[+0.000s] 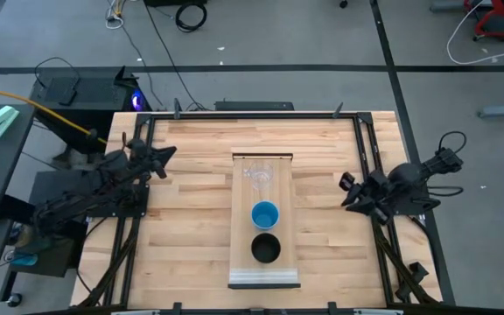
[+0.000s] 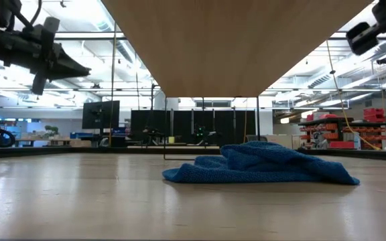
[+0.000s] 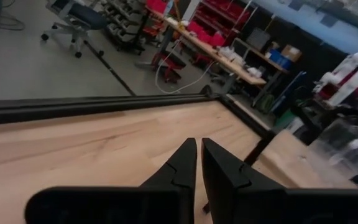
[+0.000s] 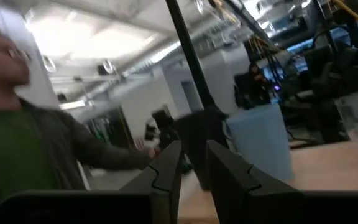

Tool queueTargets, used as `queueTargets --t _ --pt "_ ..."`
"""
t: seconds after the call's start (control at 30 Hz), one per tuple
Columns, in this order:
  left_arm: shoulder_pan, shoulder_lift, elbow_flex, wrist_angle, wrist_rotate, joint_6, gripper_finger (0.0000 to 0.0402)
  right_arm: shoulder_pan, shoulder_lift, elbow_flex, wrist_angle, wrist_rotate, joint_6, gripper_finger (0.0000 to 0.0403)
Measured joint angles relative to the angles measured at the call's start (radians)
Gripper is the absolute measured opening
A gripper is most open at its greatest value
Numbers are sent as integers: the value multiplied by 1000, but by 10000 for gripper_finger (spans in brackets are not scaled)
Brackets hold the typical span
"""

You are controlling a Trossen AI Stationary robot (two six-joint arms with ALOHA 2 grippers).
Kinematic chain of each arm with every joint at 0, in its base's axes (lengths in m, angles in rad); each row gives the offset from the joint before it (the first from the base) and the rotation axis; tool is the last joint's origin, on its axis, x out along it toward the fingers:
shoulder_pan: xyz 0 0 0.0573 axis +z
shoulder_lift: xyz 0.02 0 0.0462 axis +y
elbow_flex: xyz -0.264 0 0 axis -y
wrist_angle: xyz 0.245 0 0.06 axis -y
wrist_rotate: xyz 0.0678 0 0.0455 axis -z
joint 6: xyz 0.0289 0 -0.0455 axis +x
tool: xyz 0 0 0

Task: Stack small to large cups/mugs on shelf
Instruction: Return to Home Position

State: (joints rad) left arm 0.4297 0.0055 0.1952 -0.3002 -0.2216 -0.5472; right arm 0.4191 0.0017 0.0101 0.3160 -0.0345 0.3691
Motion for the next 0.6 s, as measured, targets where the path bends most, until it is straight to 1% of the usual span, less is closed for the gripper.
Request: queueTargets --t 0.2,0.43,0.6 --pt "0 0 -40 -6 -33 8 26 0 0 0 -136 0 -99 79" --pt "0 1 -76 -23 -43 32 36 0 0 0 -293 29 -111 79" --pt "0 1 -87 -18 -62 16 32 0 5 8 -317 64 -146 79"
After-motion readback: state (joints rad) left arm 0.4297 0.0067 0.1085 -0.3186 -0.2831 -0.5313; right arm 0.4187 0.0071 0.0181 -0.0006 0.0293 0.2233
